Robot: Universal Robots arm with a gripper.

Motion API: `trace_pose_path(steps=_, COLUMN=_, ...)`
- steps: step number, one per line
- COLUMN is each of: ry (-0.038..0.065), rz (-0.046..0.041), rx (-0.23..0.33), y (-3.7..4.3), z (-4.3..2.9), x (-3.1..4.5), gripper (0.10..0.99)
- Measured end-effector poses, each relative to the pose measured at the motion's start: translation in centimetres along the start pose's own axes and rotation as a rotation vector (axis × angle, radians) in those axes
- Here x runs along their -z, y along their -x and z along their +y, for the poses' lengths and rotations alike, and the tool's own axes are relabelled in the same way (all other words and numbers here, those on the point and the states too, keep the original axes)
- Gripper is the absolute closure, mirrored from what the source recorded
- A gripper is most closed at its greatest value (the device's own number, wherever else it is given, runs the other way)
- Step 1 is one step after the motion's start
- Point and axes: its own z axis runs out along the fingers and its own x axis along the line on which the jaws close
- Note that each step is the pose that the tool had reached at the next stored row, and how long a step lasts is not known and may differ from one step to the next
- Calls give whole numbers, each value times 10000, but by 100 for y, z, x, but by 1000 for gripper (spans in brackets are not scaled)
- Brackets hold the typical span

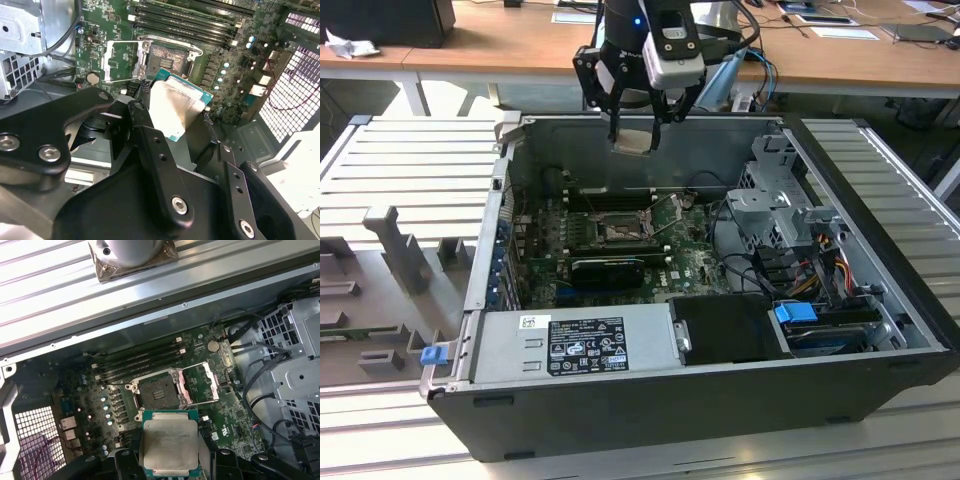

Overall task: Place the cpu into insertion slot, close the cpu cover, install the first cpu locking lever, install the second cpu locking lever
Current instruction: 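Place the cpu into insertion slot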

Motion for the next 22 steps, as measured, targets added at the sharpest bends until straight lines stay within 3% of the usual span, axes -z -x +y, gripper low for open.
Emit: trace_pose_path(steps=22, ry=17, rz=-79, rx=-885, y=0, z=0, x=-2, gripper=557)
